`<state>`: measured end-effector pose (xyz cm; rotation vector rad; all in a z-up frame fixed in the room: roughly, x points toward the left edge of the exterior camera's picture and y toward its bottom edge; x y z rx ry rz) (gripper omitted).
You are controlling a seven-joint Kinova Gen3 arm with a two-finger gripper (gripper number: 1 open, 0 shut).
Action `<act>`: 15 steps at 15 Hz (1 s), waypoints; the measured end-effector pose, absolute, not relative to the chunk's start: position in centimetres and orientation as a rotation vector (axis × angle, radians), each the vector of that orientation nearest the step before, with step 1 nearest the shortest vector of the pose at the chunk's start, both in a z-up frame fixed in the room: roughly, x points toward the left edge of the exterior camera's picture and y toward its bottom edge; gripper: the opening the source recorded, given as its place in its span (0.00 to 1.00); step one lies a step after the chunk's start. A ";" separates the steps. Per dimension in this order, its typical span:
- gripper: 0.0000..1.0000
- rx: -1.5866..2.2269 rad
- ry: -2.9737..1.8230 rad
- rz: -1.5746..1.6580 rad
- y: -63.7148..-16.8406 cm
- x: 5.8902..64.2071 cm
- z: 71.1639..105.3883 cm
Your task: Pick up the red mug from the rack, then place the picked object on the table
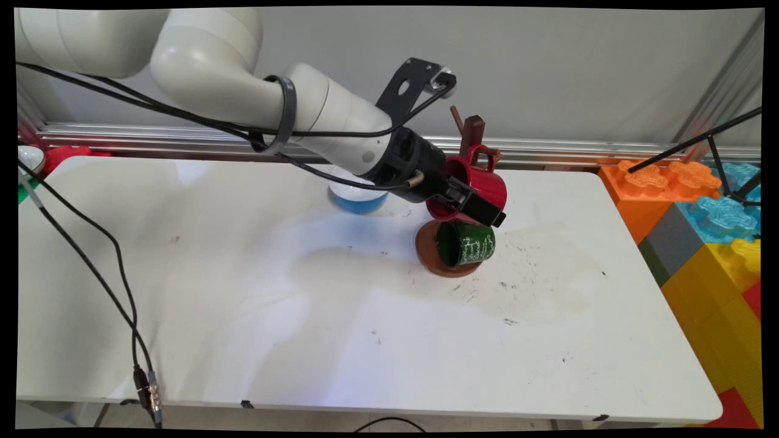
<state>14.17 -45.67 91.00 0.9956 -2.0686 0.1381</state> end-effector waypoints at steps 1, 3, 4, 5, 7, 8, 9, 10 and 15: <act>1.00 0.994 -2.066 0.139 -45.7 14.1 90.9; 0.00 0.990 -2.062 0.147 -45.7 14.2 90.7; 0.00 0.988 -2.060 0.151 -45.7 14.2 90.6; 0.00 0.986 -2.057 0.157 -45.8 14.2 90.5; 0.00 0.983 -2.049 0.174 -46.0 14.3 90.3; 0.00 0.982 -2.046 0.181 -46.1 14.3 90.2; 0.00 0.982 -2.042 0.188 -46.2 14.3 90.2; 0.00 0.981 -2.038 0.195 -46.2 14.4 90.1; 0.00 0.977 -2.024 0.205 -46.0 14.4 90.3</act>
